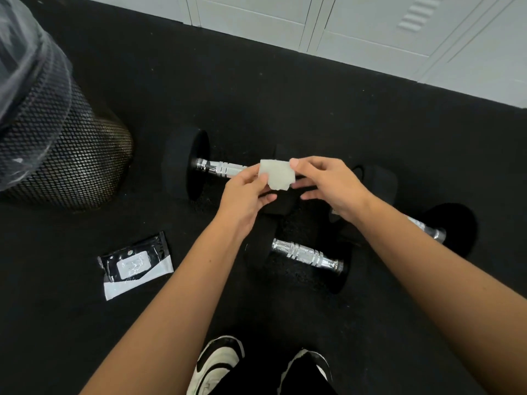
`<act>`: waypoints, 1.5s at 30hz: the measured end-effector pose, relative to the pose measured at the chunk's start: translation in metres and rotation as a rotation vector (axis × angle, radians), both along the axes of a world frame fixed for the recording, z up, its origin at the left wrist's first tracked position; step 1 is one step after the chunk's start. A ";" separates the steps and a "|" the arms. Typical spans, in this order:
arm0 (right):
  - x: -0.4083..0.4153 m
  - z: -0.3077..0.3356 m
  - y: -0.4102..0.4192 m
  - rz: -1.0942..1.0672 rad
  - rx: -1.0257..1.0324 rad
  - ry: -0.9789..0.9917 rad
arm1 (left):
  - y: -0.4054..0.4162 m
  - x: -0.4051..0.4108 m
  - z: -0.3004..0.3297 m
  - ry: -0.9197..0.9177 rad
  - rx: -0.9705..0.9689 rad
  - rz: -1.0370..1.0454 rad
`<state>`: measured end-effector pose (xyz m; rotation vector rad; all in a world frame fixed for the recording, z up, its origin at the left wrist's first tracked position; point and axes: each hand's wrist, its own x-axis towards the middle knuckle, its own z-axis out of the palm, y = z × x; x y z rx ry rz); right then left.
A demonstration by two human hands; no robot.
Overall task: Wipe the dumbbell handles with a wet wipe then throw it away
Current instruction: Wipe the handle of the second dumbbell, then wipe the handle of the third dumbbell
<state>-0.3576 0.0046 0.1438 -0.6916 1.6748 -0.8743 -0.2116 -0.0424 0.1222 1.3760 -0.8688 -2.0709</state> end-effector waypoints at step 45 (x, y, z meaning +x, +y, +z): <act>0.049 -0.114 0.102 0.536 0.058 0.797 | 0.052 -0.003 -0.086 -0.840 -0.130 -0.474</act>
